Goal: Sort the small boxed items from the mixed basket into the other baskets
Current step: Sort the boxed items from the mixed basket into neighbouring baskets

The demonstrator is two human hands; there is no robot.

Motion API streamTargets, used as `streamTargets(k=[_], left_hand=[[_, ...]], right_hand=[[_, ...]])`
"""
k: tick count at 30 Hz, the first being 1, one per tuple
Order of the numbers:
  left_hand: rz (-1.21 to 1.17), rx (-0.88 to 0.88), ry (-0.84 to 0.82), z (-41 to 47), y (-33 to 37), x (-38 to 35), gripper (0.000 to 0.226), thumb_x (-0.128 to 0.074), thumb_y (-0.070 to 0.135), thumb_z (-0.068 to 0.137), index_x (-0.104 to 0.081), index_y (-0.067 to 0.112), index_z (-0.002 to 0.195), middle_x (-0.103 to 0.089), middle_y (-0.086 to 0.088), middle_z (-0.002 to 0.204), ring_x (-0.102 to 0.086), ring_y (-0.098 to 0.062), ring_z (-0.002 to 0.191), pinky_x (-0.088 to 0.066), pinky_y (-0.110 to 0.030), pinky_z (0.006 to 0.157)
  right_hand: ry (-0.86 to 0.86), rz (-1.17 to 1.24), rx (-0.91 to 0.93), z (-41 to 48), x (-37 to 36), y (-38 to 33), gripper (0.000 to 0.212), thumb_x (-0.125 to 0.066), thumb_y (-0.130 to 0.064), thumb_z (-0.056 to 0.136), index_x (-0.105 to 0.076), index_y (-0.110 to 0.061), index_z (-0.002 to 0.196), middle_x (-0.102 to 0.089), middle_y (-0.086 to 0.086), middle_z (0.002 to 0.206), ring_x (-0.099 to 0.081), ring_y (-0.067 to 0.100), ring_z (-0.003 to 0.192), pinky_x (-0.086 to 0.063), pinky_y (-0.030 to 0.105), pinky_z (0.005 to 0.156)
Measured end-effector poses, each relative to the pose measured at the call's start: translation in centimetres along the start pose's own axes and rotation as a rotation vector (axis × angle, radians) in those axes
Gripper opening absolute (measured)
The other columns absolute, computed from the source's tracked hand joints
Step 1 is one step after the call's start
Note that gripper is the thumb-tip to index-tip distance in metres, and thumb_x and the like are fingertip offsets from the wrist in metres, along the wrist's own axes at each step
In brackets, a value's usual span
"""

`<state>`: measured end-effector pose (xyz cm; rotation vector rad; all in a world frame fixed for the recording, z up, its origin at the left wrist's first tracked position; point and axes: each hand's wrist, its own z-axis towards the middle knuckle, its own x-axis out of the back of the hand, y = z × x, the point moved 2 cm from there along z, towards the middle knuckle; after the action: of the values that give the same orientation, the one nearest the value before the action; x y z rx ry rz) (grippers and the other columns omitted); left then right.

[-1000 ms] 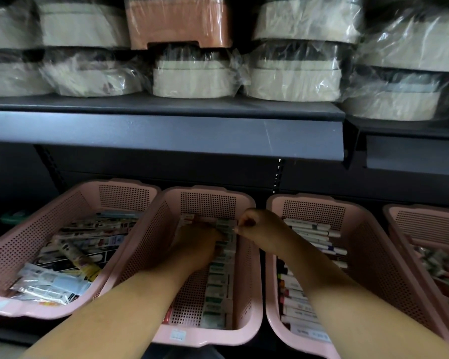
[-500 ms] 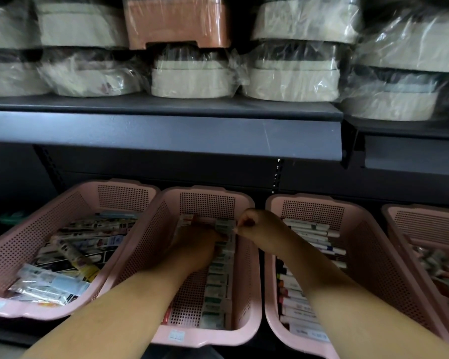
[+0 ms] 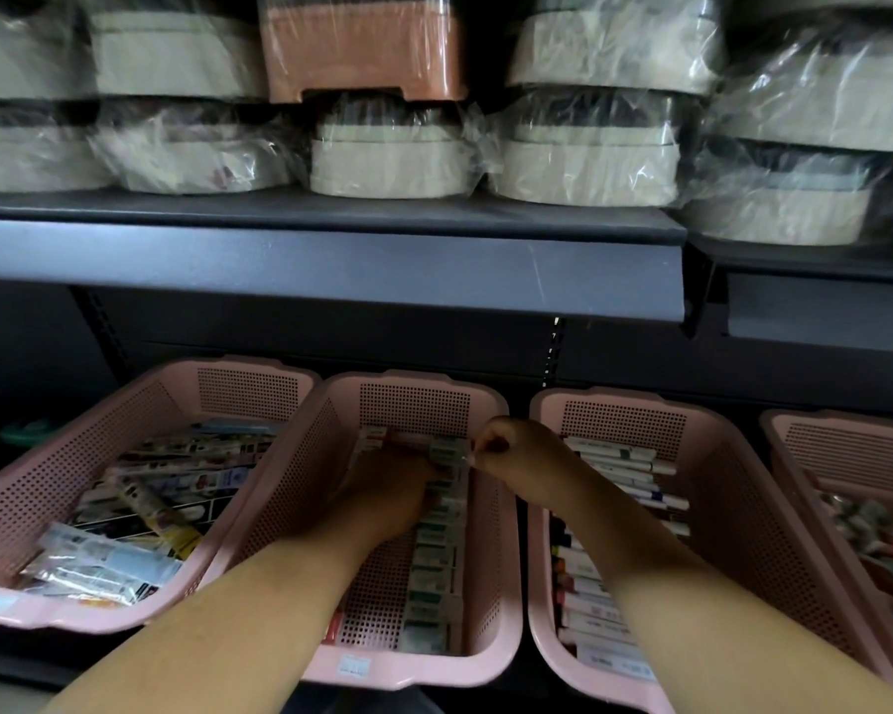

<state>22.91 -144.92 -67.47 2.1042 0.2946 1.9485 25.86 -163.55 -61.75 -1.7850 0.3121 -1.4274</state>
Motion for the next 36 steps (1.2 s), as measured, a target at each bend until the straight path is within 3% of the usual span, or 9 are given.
streamTargets(k=[4,7,14,19,22,28,31,36], left_hand=[[0.014,-0.023,-0.003,0.0,0.0,0.1,0.034,-0.057,0.042,0.102,-0.066,0.039,0.134,-0.064,0.011,0.137,-0.059,-0.015,0.128,-0.039,-0.025,0.100],[0.131,-0.075,0.003,0.0,0.5,0.7,0.040,-0.057,0.042,0.101,-0.060,0.042,0.141,-0.058,0.009,0.147,-0.053,-0.017,0.136,-0.039,-0.034,0.114],[0.180,-0.051,-0.026,2.1,1.5,1.8,0.035,-0.056,0.032,0.102,-0.061,0.038,0.136,-0.062,0.005,0.136,-0.059,-0.020,0.124,-0.045,-0.038,0.108],[0.203,-0.025,-0.027,3.6,1.1,0.8,0.028,-0.055,0.028,0.102,-0.066,0.029,0.128,-0.065,0.002,0.129,-0.061,-0.021,0.117,-0.047,-0.037,0.103],[0.169,-0.030,0.000,3.7,0.4,0.6,0.022,-0.054,0.033,0.102,-0.067,0.033,0.119,-0.067,0.006,0.121,-0.063,-0.016,0.107,-0.048,-0.033,0.096],[0.132,0.018,-0.010,3.8,-0.1,0.3,0.024,-0.057,0.029,0.102,-0.069,0.025,0.122,-0.068,0.003,0.121,-0.064,-0.018,0.110,-0.049,-0.032,0.100],[0.123,0.040,-0.014,3.7,0.0,0.4,0.022,-0.057,0.026,0.101,-0.069,0.026,0.119,-0.067,0.004,0.118,-0.063,-0.017,0.108,-0.048,-0.032,0.096],[0.145,0.068,-0.026,3.6,-0.3,0.3,0.017,-0.058,0.034,0.097,-0.070,0.032,0.109,-0.068,0.009,0.107,-0.063,-0.012,0.097,-0.052,-0.033,0.092]], right_hand=[[0.001,-0.007,0.006,0.0,0.1,0.0,0.010,-0.067,-0.032,0.092,-0.063,-0.028,0.084,-0.063,-0.008,0.085,-0.059,0.007,0.078,-0.041,0.025,0.062],[-0.005,-0.014,0.009,0.1,0.0,0.0,0.009,-0.067,-0.033,0.092,-0.064,-0.027,0.087,-0.064,-0.007,0.087,-0.060,0.008,0.080,-0.043,0.026,0.063],[0.012,0.091,-0.012,0.5,0.2,0.8,0.012,-0.068,-0.034,0.092,-0.068,-0.023,0.097,-0.066,-0.005,0.089,-0.062,0.011,0.081,-0.046,0.026,0.067],[0.022,0.218,-0.051,1.0,0.3,1.3,0.013,-0.070,-0.031,0.091,-0.070,-0.019,0.095,-0.072,0.009,0.089,-0.065,0.017,0.074,-0.058,0.042,0.076],[0.031,0.216,-0.045,1.0,0.4,1.5,0.013,-0.069,-0.031,0.092,-0.071,-0.019,0.096,-0.073,0.010,0.091,-0.066,0.019,0.075,-0.057,0.039,0.075],[0.021,0.217,-0.043,0.9,0.4,1.6,0.011,-0.069,-0.033,0.092,-0.069,-0.023,0.095,-0.072,0.007,0.091,-0.066,0.017,0.074,-0.057,0.038,0.075],[0.017,0.216,-0.047,0.8,0.4,1.6,0.010,-0.068,-0.034,0.093,-0.069,-0.024,0.096,-0.072,0.006,0.092,-0.065,0.015,0.072,-0.054,0.032,0.070],[0.018,0.226,-0.042,0.6,0.5,1.4,0.011,-0.069,-0.032,0.093,-0.070,-0.022,0.096,-0.073,0.008,0.092,-0.065,0.016,0.074,-0.054,0.032,0.071]])
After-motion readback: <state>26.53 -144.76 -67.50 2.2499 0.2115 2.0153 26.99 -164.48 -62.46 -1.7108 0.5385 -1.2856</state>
